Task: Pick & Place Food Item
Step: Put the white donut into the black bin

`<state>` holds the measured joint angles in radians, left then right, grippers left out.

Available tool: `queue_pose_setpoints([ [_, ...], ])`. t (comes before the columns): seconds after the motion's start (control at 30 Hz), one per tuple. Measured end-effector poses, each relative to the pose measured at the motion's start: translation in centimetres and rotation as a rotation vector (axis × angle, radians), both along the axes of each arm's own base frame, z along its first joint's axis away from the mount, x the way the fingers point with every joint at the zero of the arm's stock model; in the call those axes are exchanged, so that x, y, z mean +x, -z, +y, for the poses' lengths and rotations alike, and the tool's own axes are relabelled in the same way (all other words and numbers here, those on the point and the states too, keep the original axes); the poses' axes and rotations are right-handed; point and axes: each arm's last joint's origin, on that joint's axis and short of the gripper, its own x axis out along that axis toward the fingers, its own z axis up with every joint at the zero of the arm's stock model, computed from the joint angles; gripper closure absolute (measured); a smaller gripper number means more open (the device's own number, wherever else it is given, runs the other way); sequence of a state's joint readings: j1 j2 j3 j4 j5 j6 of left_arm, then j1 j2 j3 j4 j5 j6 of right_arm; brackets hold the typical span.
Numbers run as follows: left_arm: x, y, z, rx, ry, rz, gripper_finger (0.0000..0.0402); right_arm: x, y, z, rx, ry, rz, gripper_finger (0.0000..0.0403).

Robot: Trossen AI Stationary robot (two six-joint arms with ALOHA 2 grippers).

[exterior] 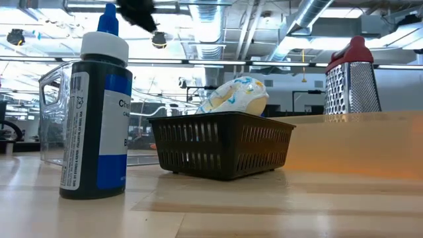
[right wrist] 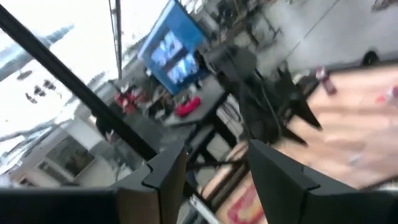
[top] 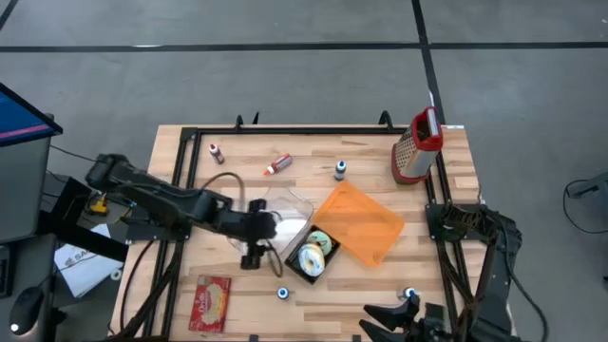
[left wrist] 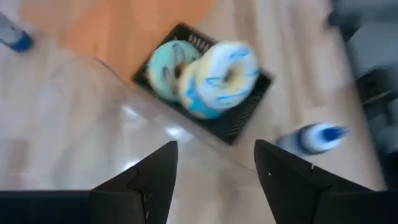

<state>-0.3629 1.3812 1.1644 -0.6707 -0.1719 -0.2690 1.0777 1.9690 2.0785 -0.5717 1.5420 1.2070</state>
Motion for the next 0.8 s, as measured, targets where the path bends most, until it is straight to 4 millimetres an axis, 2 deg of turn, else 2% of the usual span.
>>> queue_pose_setpoints([
  [0.07,-1.5,-0.5,-0.7,-0.103,-0.028,-0.087,0.0192,1.2,1.4,-0.8,0.033,-0.038,0.042,0.0241],
  [0.17,-3.7,-2.0,-2.1,-0.204,-0.036,-0.250,0.0196,3.7,3.4,-3.3,0.121,-0.092,0.199,0.0245],
  [0.33,-6.5,-4.3,-2.7,-0.182,-0.105,-0.431,0.0206,6.7,6.5,-8.1,0.189,-0.039,0.542,0.0247],
  [0.5,-7.8,-5.4,-2.4,-0.203,-0.140,-0.487,0.0217,8.8,9.9,-11.8,0.282,0.020,0.812,0.0267],
  [0.63,-8.4,-5.9,-2.3,-0.224,-0.136,-0.509,0.0220,11.3,12.5,-13.6,0.345,-0.010,0.827,0.0271],
  [0.8,-8.6,-6.6,-2.1,-0.251,-0.134,-0.552,0.0221,13.2,14.6,-16.6,0.413,0.009,0.872,0.0228],
])
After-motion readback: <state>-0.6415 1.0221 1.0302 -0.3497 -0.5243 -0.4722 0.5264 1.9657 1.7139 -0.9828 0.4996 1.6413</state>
